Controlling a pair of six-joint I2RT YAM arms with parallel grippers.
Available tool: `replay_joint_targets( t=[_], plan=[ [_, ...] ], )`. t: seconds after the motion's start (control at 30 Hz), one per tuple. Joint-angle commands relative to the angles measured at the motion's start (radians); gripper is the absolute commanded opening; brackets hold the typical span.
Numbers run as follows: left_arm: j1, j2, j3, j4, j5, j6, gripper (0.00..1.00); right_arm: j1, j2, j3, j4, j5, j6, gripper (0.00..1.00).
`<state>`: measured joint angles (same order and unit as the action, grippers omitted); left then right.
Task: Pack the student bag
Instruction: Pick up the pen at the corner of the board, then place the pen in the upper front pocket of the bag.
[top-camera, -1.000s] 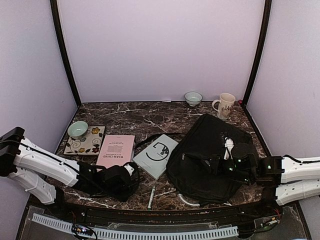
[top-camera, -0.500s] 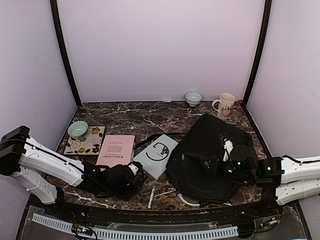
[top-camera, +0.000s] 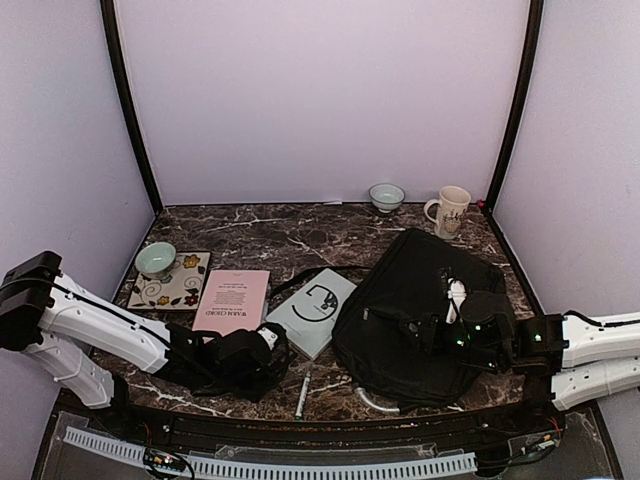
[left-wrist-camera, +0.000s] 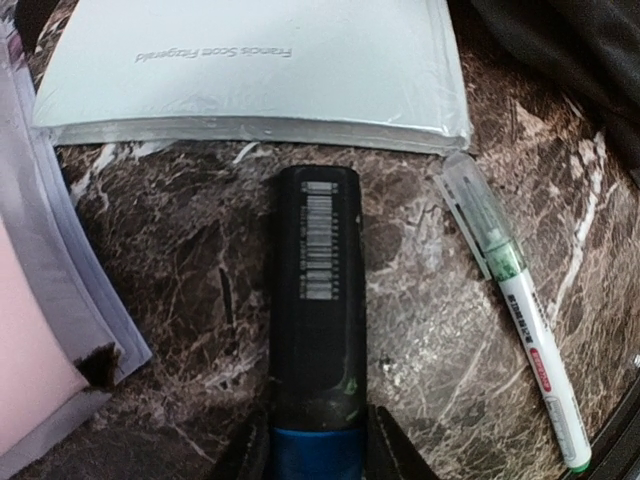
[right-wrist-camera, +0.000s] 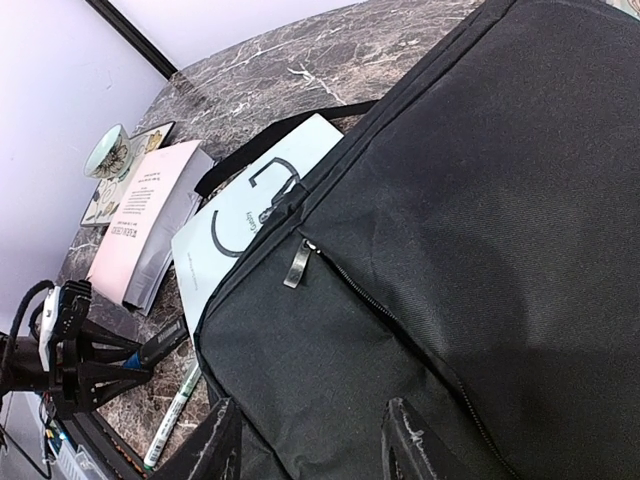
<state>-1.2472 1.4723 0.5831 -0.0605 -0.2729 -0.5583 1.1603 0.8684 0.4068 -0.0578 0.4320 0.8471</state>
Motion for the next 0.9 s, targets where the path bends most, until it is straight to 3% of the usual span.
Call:
replay_joint_targets(
  t=[0.0, 0.13, 0.37, 0.57, 0.87],
  plan=[
    [0.008, 0.018, 0.004, -0.050, 0.009, 0.001, 0.28, 0.014, 0.003, 0.007, 0.032, 0.020, 0.004, 0.49],
    [0.005, 0.001, 0.007, -0.027, 0.018, 0.028, 0.19, 0.018, 0.010, 0.009, 0.033, 0.022, 0.006, 0.49],
    [-0.003, -0.060, 0.049, -0.105, -0.039, 0.020, 0.14, 0.039, 0.069, 0.017, 0.114, -0.002, -0.006, 0.49],
    [-0.047, -0.175, 0.061, -0.084, -0.064, 0.071, 0.11, 0.088, 0.222, 0.103, 0.175, -0.012, -0.047, 0.57],
    [-0.095, -0.119, 0.170, -0.080, -0.016, 0.120, 0.11, 0.112, 0.315, 0.208, -0.024, 0.175, 0.009, 0.65]
  ],
)
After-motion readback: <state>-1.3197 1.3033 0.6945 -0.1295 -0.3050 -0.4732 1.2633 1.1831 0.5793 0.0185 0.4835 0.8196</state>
